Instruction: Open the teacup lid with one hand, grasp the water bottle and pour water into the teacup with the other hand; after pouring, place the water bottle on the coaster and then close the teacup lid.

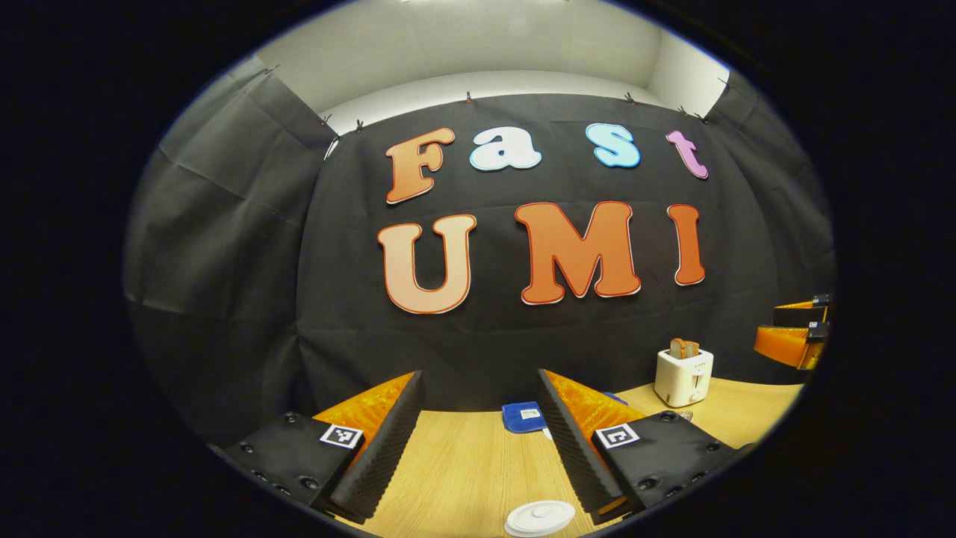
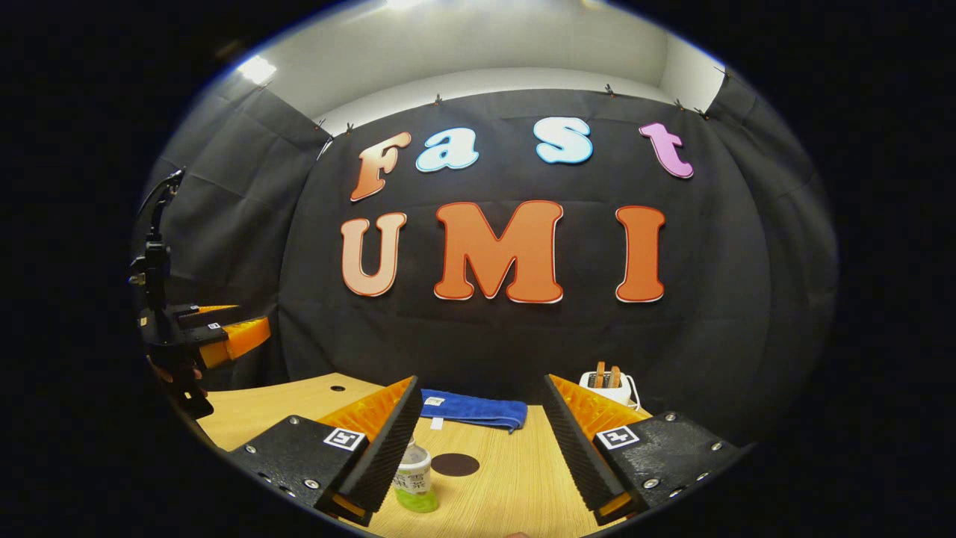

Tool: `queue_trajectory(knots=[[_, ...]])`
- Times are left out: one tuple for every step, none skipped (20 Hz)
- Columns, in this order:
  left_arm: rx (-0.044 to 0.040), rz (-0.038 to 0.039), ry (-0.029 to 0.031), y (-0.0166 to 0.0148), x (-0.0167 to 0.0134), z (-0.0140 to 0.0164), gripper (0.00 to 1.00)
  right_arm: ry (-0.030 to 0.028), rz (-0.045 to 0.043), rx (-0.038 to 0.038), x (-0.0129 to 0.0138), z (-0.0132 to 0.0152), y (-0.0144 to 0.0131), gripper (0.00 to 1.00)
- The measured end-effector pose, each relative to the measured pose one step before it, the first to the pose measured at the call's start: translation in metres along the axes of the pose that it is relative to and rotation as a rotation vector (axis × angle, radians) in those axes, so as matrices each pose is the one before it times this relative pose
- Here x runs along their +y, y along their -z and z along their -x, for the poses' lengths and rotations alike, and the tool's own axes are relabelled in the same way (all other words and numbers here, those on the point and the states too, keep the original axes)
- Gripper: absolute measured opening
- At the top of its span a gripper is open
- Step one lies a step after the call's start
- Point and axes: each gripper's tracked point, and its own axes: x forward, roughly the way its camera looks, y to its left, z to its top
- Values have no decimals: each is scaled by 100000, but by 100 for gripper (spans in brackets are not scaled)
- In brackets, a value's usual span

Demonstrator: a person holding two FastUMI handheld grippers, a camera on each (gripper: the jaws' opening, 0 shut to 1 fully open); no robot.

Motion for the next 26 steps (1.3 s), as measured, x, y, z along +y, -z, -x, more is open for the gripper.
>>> queue_trajectory(knots=[[648, -102, 999, 474, -433, 82, 96, -166, 124, 492, 52, 72, 343, 96], [288, -665, -217, 455, 37, 65, 96, -506, -88, 373, 130, 44, 413, 99], [291, -422, -447, 427, 78, -97, 97, -905, -295, 367, 169, 109, 446, 97], [983, 94, 499, 640, -177, -11, 96, -977, -386, 463, 199, 100, 452, 97], [1148, 729, 906, 696, -376, 62, 98, -735, -513, 655, 100, 122, 536, 97], [1487, 693, 1244, 745, -358, 28, 99, -778, -382, 933, 99, 81, 602, 97], [1223, 464, 854, 879, -186, 77, 98, -650, -338, 1121, 115, -38, 650, 97], [951, 22, 528, 577, -83, 77, 96, -854, -328, 1155, 170, -34, 648, 97], [693, -133, 690, 701, -125, 23, 98, -922, -194, 1011, 216, -59, 610, 97], [553, -101, 582, 438, -185, 13, 98, -701, -262, 996, 113, -124, 559, 97], [761, 19, 584, 469, -160, -10, 98, -889, -191, 466, 288, -25, 466, 99], [559, 90, 831, 556, -276, 66, 98, -235, -275, 215, 84, -108, 317, 97], [872, 44, 766, 612, -194, -87, 98, -592, -87, 342, 62, -86, 375, 97], [1082, -85, 705, 659, -226, -48, 98, -555, -61, 691, 165, -98, 459, 97], [1248, -324, 468, 808, -250, 71, 98, -819, -180, 1040, 233, -26, 697, 97], [1183, -55, 388, 529, -94, -63, 98, -617, -328, 937, 127, -71, 518, 97], [985, 174, 662, 706, -203, 30, 98, -747, -190, 930, 179, -128, 525, 97], [1005, 378, 634, 552, -204, 19, 96, -630, 130, 643, 182, -73, 376, 97], [1268, 288, 710, 712, -156, -101, 96, -657, 365, 654, 184, -32, 343, 97], [1087, 232, 647, 654, -178, -65, 96, -673, 497, 457, 184, -89, 394, 97], [1110, -25, 1073, 604, -303, -70, 98, -713, 419, 741, 211, -35, 496, 94], [1461, -193, 911, 717, -234, -157, 98, -959, 261, 759, 319, -115, 540, 97], [1419, -422, 263, 686, -48, -51, 96, -1042, 230, 796, 346, -82, 481, 97], [869, -346, 154, 525, -63, -30, 99, -1024, 278, 812, 381, -206, 391, 97], [1368, -288, 444, 642, 21, -114, 98, -716, 334, 991, 243, -33, 427, 97], [1204, 103, 528, 579, -168, -72, 98, -861, 294, 826, 275, -119, 444, 97]])
